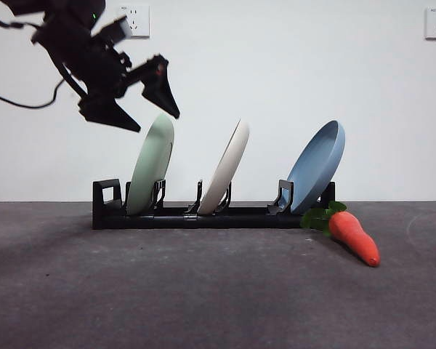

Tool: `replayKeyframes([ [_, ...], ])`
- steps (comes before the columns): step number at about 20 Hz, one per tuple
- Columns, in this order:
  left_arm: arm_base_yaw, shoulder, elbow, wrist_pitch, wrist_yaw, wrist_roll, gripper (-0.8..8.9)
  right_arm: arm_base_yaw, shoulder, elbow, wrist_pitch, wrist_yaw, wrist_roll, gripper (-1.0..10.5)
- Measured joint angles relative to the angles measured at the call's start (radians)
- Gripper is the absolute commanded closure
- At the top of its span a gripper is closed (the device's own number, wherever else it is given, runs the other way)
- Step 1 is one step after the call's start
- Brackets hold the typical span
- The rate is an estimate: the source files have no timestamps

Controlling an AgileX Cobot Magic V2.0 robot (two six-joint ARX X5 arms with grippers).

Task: Take the green plate from the plate rack,put the plate on the table,take the carrot from the table,put the carrot in the plate

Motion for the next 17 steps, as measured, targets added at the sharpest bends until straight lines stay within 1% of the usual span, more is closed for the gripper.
replayKeyframes([
  [1,-0.003,0.013,0.000,0.014,-0.002,0.000,2.58,0.000,0.000,0.000,-0.002,0.000,0.000,2.9],
  [2,-0.006,0.023,0.000,0.018,-0.003,0.000,2.85,0.000,0.000,0.000,-0.002,0.000,0.000,2.9],
  [4,-0.014,0.035,0.000,0.023,-0.008,0.000,4.00,0.000,0.000,0.000,-0.002,0.000,0.000,2.9],
  [5,-0.018,0.040,0.001,0.023,-0.009,0.000,4.31,0.000,0.000,0.000,-0.002,0.000,0.000,2.9],
  [7,-0.025,0.049,0.001,0.023,-0.009,0.000,4.62,0.000,0.000,0.000,-0.003,0.000,0.000,2.9],
  [8,-0.026,0.052,0.001,0.022,-0.009,0.000,5.55,0.000,0.001,0.000,-0.004,0.000,0.000,2.9],
  [9,-0.027,0.053,0.001,0.022,-0.009,0.000,6.76,0.000,0.002,0.000,-0.005,0.000,0.000,2.9],
  [11,-0.028,0.053,0.001,0.022,-0.004,0.000,7.85,0.000,0.002,0.000,-0.005,0.000,0.000,2.9],
  [13,-0.028,0.053,0.001,0.010,-0.002,0.000,7.98,0.000,0.002,0.000,-0.005,0.000,0.000,2.9],
  [14,-0.028,0.053,0.001,0.006,-0.002,0.000,8.26,0.000,0.002,0.000,-0.005,0.000,0.000,2.9],
  [17,-0.027,0.053,0.001,0.003,0.000,-0.005,8.22,0.000,0.002,0.000,-0.006,0.000,0.000,2.9],
])
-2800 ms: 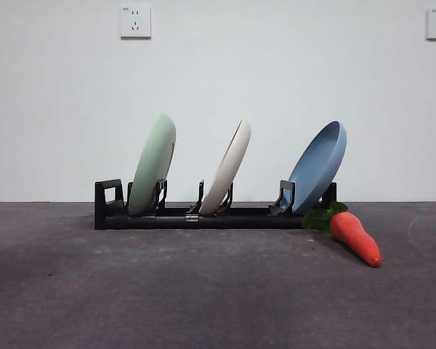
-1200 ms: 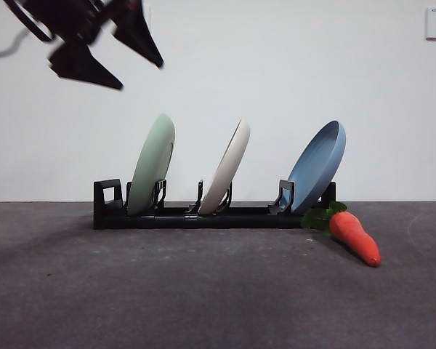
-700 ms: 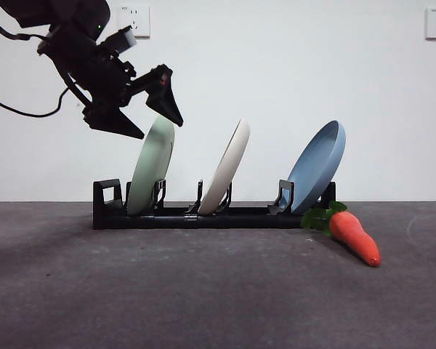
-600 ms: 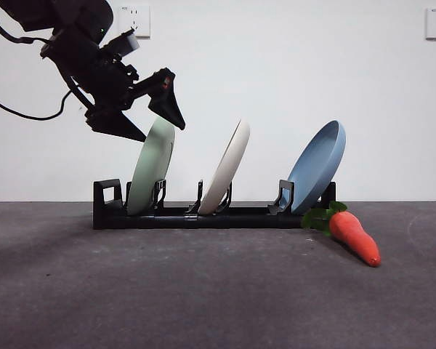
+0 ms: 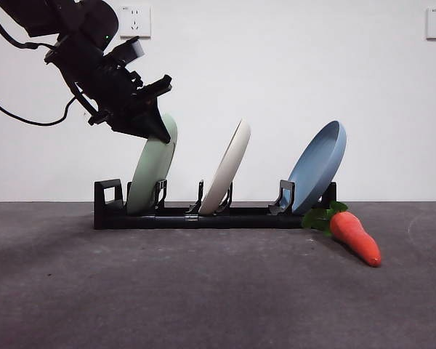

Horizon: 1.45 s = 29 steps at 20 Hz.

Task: Take the green plate from the plate rack,put the plate on the table,take the carrot from the table,put the carrot in the plate

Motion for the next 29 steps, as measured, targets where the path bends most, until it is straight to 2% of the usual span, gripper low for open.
replayKeyframes([
  [8,0.002,-0.017,0.000,-0.005,0.016,-0.057,8.22,0.000,0.000,0.000,-0.002,0.000,0.000,2.9],
  [13,0.001,-0.167,0.000,-0.020,0.029,-0.089,8.22,0.000,0.000,0.000,-0.003,0.000,0.000,2.9],
  [17,-0.029,-0.318,0.000,-0.182,0.012,-0.059,8.20,0.000,0.000,0.000,-0.003,0.000,0.000,2.9],
  [19,-0.094,-0.406,0.000,-0.312,-0.067,0.016,8.20,0.000,0.000,0.000,-0.003,0.000,0.000,2.9],
  [23,-0.302,-0.518,0.004,-0.556,-0.393,0.214,8.19,0.000,0.000,0.000,-0.004,0.000,0.000,2.9],
  [25,-0.406,-0.510,0.001,-0.652,-0.515,0.276,8.19,0.000,0.000,0.000,-0.004,-0.001,0.000,2.9],
  [29,-0.581,-0.501,-0.127,-0.582,-0.683,0.315,8.19,0.000,0.000,0.000,-0.004,-0.001,0.000,2.9],
])
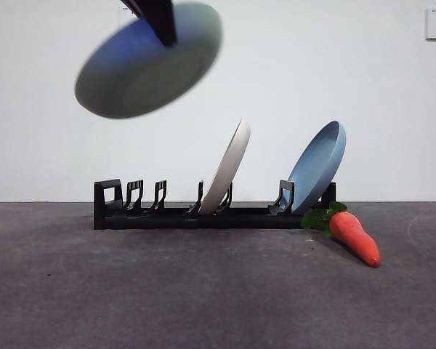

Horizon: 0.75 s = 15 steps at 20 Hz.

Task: Take the green plate from the plate rack,put the plate on the table,take the carrot from the table,put the carrot in the plate

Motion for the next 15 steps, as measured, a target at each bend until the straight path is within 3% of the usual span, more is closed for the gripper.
replayKeyframes([
  [6,-0.124,0.116,-0.242,0.216,-0.125,0.076,8.19,0.000,0.000,0.000,0.000,0.000,0.000,2.9],
  [15,-0.185,0.423,-0.247,0.367,-0.251,0.112,8.19,0.000,0.000,0.000,-0.003,0.000,0.000,2.9],
])
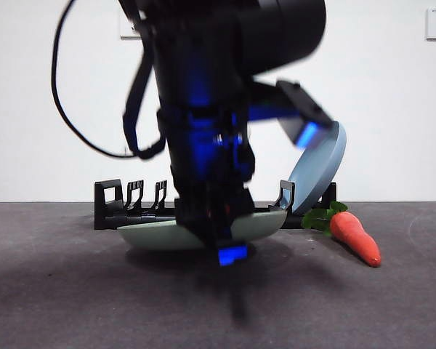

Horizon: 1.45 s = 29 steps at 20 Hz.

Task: Take the green plate from the plate rack,put the plate on the table,take the carrot from the table,put the carrot in the plate

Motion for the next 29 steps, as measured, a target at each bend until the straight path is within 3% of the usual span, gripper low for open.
replayKeyframes([
  [6,-0.005,0.049,0.000,0.021,-0.020,-0.013,8.01,0.000,0.000,0.000,0.000,0.000,0.000,2.9],
  [9,-0.006,0.050,0.001,0.013,0.017,-0.051,5.42,0.000,0.000,0.000,0.000,0.000,0.000,2.9],
  [15,-0.011,0.033,0.005,-0.010,0.006,-0.092,5.19,0.000,0.000,0.000,0.000,0.000,0.000,2.9],
  [17,-0.015,0.000,0.002,-0.055,0.020,-0.122,4.26,0.000,0.001,0.000,-0.001,0.000,0.000,2.9],
  [19,-0.020,-0.080,0.002,-0.090,0.028,-0.165,3.69,0.000,0.011,0.000,0.002,0.000,0.000,2.9],
  [24,-0.037,-0.371,0.002,-0.163,0.150,-0.304,3.70,0.000,0.101,0.000,0.074,0.000,0.000,2.9],
  [29,-0.039,-0.718,0.002,-0.165,0.283,-0.467,3.71,0.000,0.287,0.000,0.282,0.006,0.028,2.9],
])
